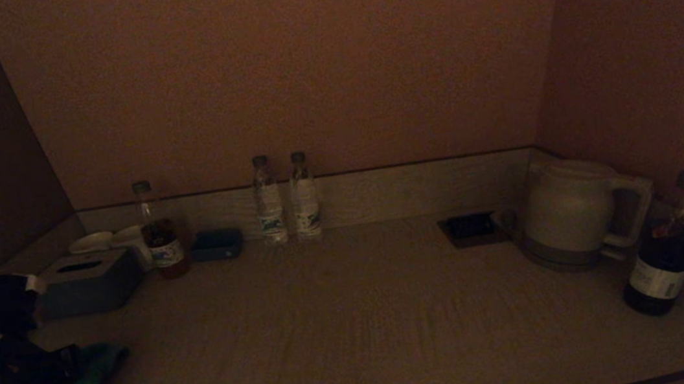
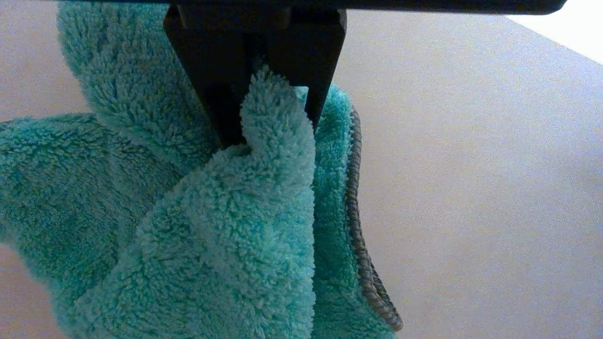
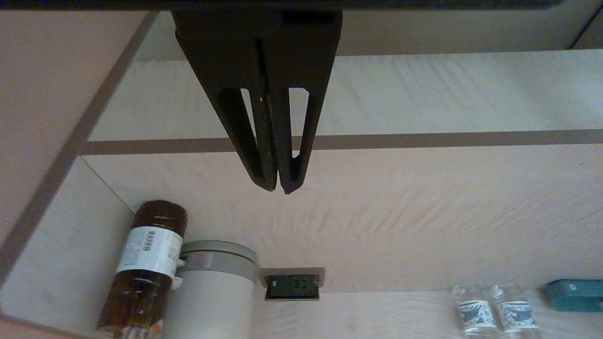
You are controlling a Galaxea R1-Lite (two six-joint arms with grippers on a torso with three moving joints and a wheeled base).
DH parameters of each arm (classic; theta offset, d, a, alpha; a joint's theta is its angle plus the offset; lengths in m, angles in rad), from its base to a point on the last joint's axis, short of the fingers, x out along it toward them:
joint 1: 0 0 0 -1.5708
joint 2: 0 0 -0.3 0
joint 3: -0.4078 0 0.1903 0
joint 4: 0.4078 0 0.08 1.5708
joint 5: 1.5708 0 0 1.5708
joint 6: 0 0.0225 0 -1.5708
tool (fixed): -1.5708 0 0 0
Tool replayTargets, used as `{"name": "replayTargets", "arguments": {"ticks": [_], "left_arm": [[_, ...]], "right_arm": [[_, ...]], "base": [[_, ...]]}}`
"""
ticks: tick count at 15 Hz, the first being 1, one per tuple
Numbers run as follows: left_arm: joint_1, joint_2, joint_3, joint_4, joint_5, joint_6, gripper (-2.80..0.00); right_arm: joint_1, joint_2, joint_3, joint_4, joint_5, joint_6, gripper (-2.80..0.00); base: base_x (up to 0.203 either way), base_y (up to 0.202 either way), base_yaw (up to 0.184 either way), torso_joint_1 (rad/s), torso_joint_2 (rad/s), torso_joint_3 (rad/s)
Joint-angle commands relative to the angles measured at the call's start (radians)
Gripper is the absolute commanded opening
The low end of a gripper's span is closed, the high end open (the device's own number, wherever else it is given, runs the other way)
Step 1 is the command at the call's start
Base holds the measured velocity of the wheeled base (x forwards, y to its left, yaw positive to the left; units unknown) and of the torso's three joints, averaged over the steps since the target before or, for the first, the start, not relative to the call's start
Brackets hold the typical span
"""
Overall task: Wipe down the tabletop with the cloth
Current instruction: Sweep the stains on the table
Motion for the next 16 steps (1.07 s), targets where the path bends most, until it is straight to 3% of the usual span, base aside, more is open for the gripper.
{"name": "replayTargets", "arguments": {"ticks": [1, 8, 16], "left_arm": [[0.025, 0.002, 0.001, 0.003, 0.002, -0.001, -2.80], [0.077, -0.079, 0.069, 0.000, 0.008, -0.018, -2.80], [0.098, -0.237, 0.069, -0.005, 0.068, -0.130, -2.80]], "right_arm": [[0.000, 0.002, 0.000, -0.001, 0.000, -0.001, -2.80], [0.000, 0.002, 0.000, -0.001, 0.000, -0.001, -2.80], [0.000, 0.002, 0.000, -0.001, 0.000, -0.001, -2.80]], "base": [[0.000, 0.000, 0.000, 0.000, 0.00, 0.000], [0.000, 0.000, 0.000, 0.000, 0.00, 0.000], [0.000, 0.000, 0.000, 0.000, 0.00, 0.000]]}}
